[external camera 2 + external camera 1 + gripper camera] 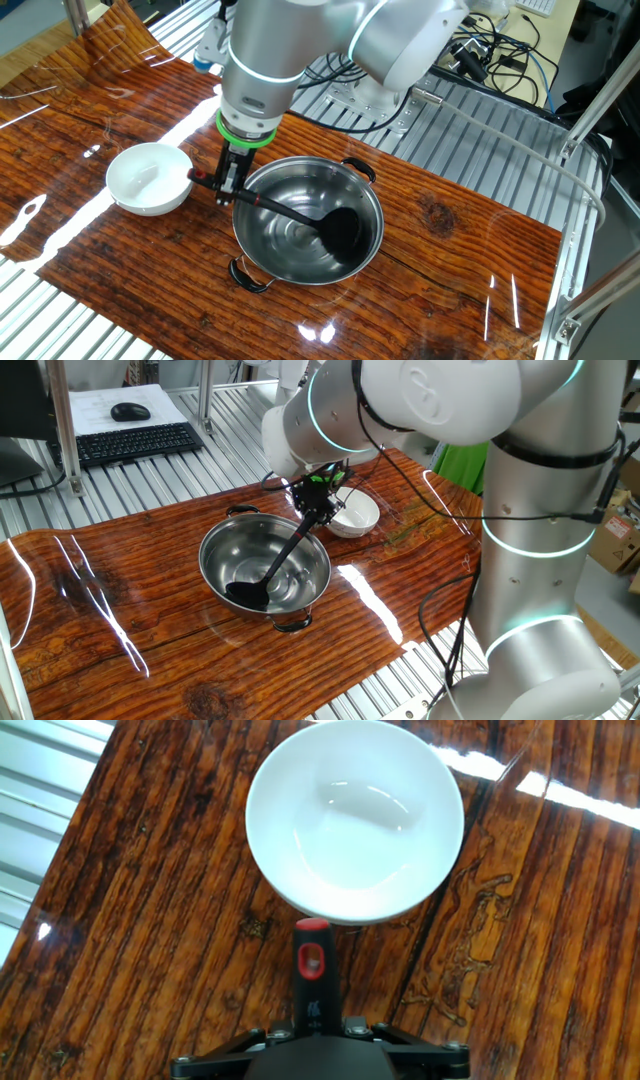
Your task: Scoop water with a large spoon from one bowl to another
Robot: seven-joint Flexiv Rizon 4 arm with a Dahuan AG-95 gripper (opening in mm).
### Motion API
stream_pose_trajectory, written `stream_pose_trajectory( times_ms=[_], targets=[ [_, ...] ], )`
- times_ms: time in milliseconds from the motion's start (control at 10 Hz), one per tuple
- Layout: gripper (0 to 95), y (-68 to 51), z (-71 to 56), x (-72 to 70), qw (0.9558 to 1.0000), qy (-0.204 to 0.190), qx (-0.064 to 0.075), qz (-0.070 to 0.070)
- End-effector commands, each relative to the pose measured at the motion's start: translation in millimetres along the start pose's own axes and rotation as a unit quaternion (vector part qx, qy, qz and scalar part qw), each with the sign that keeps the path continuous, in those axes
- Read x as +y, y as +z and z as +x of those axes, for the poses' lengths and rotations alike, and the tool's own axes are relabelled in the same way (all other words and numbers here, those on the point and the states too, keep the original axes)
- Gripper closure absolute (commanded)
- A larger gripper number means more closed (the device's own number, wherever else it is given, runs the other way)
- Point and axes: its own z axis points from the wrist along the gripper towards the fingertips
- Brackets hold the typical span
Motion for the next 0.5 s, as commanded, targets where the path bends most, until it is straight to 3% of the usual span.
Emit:
stream_pose_trajectory(
  times_ms=[100, 500],
  targets=[
    [95.0, -76.6, -22.3, -26.8, 0.9781, -0.012, 0.206, 0.026],
    [95.0, -81.8, -19.4, -26.4, 0.979, -0.013, 0.202, 0.026]
  ],
)
